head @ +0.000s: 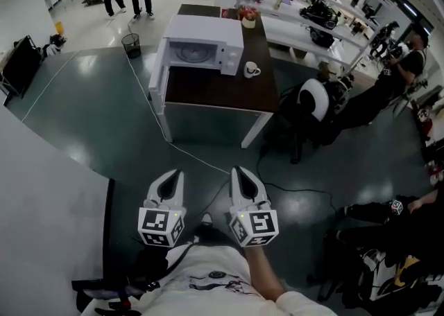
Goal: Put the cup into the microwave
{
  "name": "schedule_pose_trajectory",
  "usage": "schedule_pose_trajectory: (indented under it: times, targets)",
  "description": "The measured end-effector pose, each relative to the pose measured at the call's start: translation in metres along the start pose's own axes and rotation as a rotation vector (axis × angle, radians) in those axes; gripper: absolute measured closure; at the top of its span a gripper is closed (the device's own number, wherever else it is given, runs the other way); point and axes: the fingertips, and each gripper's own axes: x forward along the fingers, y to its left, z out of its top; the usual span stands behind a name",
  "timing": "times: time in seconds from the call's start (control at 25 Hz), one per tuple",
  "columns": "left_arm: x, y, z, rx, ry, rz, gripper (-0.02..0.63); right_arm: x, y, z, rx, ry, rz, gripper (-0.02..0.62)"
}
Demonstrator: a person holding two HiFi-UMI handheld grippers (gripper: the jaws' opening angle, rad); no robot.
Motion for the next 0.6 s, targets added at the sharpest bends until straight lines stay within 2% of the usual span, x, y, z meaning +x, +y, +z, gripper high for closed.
schedule_pose_trajectory:
  times: [0.36,0.6]
  targets:
    - [0.08,-0.014,0.021,0.021,-0.006,-0.001,0.609,0.045,-0.049,0.017,-0.003,-0.003,0.021,0.594]
    - [0.105,-0.021,0.022,0.008,0.025,-0.024,0.609,0.059,-0.066,0.012,0.028,0.034,0.028,0.594]
